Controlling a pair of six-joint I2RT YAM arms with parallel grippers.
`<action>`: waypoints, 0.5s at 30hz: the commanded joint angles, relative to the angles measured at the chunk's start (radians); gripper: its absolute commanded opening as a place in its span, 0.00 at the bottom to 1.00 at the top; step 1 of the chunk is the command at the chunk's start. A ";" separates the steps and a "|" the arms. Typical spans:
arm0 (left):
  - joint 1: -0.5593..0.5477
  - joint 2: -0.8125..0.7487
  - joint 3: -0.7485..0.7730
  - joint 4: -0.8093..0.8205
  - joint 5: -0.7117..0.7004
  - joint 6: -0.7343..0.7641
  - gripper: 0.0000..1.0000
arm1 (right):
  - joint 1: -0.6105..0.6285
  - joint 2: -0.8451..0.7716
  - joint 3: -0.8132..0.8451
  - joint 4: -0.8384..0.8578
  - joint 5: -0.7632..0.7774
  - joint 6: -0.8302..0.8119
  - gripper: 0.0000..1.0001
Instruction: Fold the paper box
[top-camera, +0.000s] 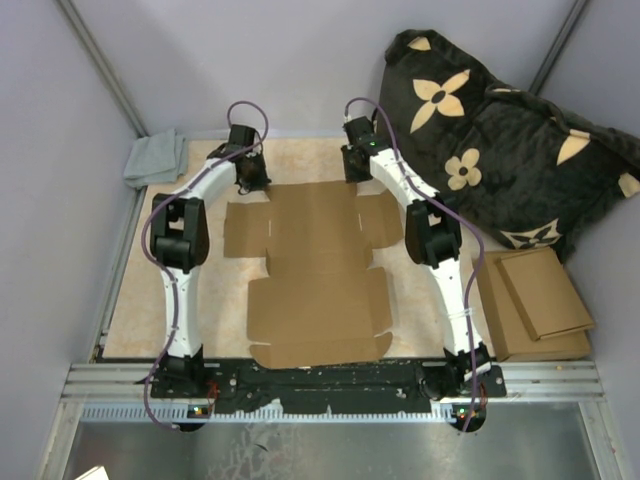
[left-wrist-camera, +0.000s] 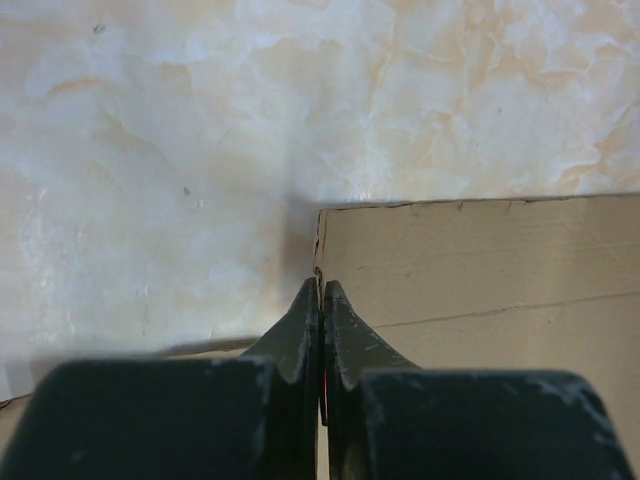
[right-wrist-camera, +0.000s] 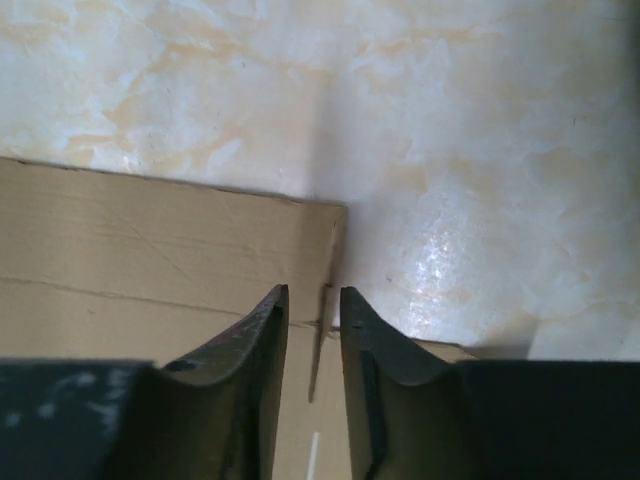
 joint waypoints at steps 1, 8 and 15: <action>0.000 -0.151 -0.079 0.079 0.020 0.037 0.00 | -0.005 -0.083 0.025 -0.051 -0.006 0.005 0.45; -0.003 -0.429 -0.422 0.422 0.015 0.068 0.00 | -0.005 -0.248 -0.047 -0.087 0.013 -0.011 0.69; -0.036 -0.700 -0.788 0.825 0.017 0.122 0.00 | -0.007 -0.517 -0.268 -0.063 0.009 -0.038 0.70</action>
